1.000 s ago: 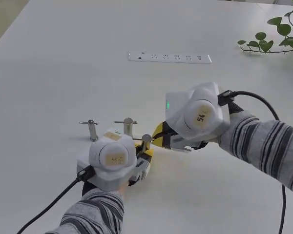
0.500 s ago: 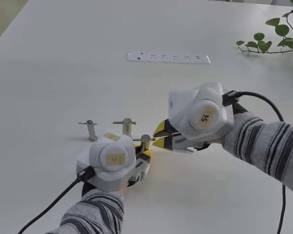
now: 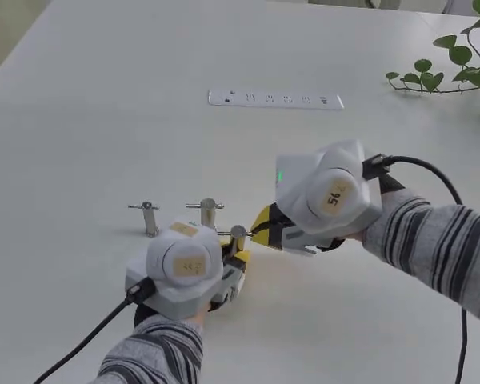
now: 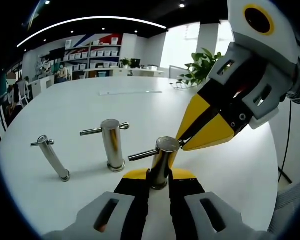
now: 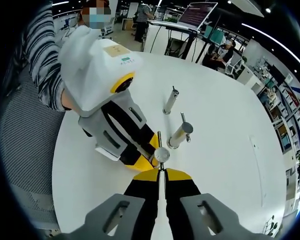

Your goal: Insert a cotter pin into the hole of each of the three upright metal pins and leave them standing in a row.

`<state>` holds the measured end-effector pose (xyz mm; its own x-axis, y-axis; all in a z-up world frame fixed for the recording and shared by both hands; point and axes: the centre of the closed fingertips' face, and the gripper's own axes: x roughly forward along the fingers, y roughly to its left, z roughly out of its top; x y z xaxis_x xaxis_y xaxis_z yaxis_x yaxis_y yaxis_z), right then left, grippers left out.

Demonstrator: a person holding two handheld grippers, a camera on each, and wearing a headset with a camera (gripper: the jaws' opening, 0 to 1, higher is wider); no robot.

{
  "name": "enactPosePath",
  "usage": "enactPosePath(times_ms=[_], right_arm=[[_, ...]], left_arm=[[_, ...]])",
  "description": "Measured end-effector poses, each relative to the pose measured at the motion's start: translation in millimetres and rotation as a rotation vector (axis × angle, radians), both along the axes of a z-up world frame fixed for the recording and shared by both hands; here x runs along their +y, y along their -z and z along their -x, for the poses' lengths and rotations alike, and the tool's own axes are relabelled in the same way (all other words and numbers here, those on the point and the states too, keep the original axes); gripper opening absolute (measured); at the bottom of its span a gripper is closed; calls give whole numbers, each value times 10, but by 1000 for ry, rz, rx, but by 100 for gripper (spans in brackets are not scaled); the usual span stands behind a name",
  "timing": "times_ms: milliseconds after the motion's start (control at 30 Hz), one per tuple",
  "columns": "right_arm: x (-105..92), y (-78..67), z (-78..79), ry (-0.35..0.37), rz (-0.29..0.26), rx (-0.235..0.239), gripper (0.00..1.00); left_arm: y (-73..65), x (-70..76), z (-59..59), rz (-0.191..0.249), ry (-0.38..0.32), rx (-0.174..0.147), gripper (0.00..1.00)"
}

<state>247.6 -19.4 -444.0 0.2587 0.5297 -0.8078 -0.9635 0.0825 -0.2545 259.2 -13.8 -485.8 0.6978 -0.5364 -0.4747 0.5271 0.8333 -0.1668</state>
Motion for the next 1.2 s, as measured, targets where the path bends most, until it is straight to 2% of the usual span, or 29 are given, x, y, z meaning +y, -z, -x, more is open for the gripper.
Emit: enactPosePath(times_ms=[600, 733, 800, 1000, 1100, 1200], right_arm=[[-14, 3, -10, 4, -2, -4, 0], [-29, 2, -20, 13, -4, -9, 0], [-18, -4, -2, 23, -24, 12, 0], [-11, -12, -5, 35, -30, 13, 0], [7, -18, 4, 46, -46, 24, 0], [11, -10, -5, 57, -48, 27, 0]], left_arm=[[6, 4, -2, -39, 8, -15, 12], [19, 31, 23, -65, 27, -17, 20], [5, 43, 35, -69, 32, -22, 24], [-21, 79, 91, -72, 47, -13, 34], [-66, 111, 122, -77, 60, -24, 38], [-124, 142, 147, -64, 65, -27, 42]])
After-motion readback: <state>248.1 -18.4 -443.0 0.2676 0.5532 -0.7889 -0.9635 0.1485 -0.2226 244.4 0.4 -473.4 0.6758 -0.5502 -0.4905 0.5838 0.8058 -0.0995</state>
